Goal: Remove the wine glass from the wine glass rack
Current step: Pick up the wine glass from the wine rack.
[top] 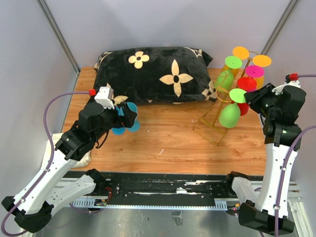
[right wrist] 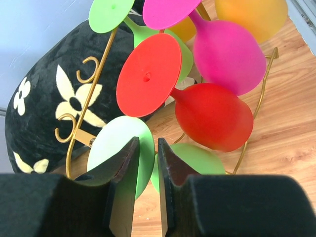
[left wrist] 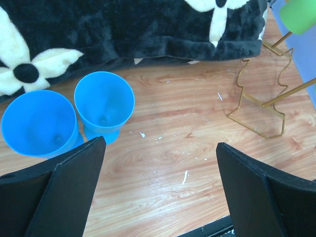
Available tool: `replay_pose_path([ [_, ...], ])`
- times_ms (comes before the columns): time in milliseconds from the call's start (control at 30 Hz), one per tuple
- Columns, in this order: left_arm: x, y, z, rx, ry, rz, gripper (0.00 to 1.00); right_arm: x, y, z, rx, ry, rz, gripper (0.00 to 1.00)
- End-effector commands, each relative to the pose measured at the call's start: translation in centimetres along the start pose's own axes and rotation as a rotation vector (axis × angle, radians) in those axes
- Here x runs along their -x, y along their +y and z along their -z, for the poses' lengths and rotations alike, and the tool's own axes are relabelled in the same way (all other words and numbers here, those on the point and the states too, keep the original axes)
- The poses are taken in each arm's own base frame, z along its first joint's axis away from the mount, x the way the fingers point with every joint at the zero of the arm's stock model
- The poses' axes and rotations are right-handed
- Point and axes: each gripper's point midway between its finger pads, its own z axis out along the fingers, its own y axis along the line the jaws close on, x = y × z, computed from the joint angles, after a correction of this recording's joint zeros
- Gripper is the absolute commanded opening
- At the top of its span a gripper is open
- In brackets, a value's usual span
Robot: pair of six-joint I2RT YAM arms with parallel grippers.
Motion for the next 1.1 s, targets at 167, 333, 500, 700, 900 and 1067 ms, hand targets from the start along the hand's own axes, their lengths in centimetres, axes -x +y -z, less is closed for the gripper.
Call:
replay_pose_path([
  [167,0.2,0.0,0.1,-0.003,-0.013,0.013,1.0,0.3,0.2,0.9,0.018,-0.037,-0.045,0.17],
  [333,0.1,-0.1,0.1,-0.008,-0.009,0.016,1.0,0.2,0.1,1.4,0.016,-0.072,-0.089,0.12],
  [500,0.4,-0.1,0.2,-0.009,-0.015,0.016,1.0,0.4,0.1,1.7,0.015,-0.105,-0.111,0.04],
  [700,0.6,-0.2,0.2,-0.012,-0.019,0.016,1.0,0.3,0.1,1.9,0.023,-0.123,-0.148,0.01],
  [900,0.5,-0.3,0.1,-0.015,-0.015,0.015,1.0,0.4,0.3,2.5,0.027,-0.149,-0.188,0.01],
  [1067,0.4,-0.6,-0.2,-0.026,-0.01,0.019,1.0,0.9,0.5,3.2,0.031,-0.184,-0.213,0.01],
])
